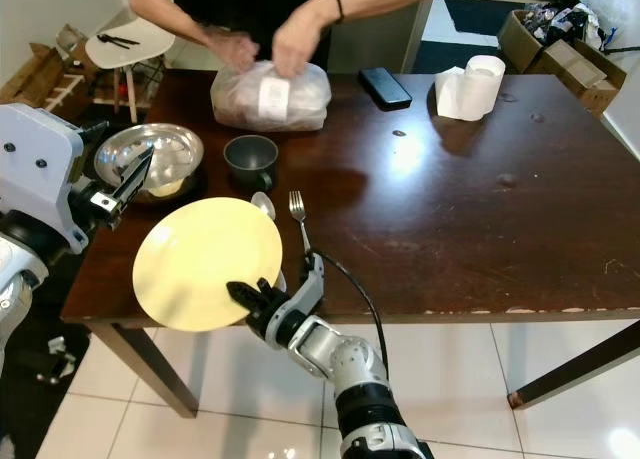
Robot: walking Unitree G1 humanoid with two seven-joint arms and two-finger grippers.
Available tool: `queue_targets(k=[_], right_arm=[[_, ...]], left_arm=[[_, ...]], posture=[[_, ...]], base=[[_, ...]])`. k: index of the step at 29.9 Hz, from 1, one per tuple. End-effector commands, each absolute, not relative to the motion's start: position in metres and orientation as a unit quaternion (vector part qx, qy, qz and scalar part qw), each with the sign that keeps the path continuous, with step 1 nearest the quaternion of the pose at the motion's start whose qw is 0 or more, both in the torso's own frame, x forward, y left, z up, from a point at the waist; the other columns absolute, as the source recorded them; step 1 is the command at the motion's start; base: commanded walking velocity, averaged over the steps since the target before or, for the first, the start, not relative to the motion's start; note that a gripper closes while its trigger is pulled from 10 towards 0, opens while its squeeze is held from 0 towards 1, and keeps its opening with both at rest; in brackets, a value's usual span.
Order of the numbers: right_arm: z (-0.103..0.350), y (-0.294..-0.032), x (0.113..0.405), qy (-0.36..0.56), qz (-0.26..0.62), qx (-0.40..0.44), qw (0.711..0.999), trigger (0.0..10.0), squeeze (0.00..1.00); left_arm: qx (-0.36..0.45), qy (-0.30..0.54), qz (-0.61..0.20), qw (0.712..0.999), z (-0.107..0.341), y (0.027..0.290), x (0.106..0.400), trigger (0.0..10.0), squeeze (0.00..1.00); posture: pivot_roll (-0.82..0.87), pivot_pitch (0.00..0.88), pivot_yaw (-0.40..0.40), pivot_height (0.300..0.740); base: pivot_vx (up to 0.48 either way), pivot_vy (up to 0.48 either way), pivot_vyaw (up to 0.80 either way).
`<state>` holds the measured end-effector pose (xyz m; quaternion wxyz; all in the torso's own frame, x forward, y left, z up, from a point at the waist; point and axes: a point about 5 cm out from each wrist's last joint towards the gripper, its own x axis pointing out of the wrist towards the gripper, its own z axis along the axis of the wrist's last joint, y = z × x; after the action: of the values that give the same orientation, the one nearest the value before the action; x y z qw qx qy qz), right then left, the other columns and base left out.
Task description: Setting the table
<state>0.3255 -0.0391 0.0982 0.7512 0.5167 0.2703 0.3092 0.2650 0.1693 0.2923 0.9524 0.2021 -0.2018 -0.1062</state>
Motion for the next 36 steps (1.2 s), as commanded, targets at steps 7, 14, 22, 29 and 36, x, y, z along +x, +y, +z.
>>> queue_targets(k=[7,14,22,29,36], right_arm=[[0.101,-0.017,0.325,0.289,0.326,0.519,0.735,10.0,0.00],[0.104,-0.013,0.327,0.289,0.333,0.519,0.732,10.0,0.20],[0.113,-0.005,0.333,0.278,0.344,0.522,0.729,10.0,0.03],[0.122,0.007,0.336,0.276,0.363,0.509,0.730,10.0,0.07],[0.121,0.010,0.333,0.281,0.375,0.506,0.724,10.0,1.00]], left_arm=[[0.206,-0.191,-0.107,0.954,0.289,0.168,0.261,10.0,0.00],[0.206,-0.189,-0.105,0.954,0.289,0.167,0.260,10.0,0.00],[0.205,-0.186,-0.106,0.955,0.289,0.166,0.259,10.0,0.00],[0.205,-0.185,-0.106,0.955,0.289,0.166,0.259,10.0,0.00],[0.202,-0.185,-0.106,0.956,0.288,0.163,0.259,10.0,0.00]], posture=[[0.26,0.163,0.066,0.740],[0.26,0.168,0.063,0.740],[0.27,0.171,0.063,0.740],[0.27,0.173,0.058,0.740],[0.25,0.172,0.054,0.740]], base=[[0.000,0.000,0.00],[0.000,0.000,0.00],[0.000,0.000,0.00],[0.000,0.000,0.00],[0.000,0.000,0.00]])
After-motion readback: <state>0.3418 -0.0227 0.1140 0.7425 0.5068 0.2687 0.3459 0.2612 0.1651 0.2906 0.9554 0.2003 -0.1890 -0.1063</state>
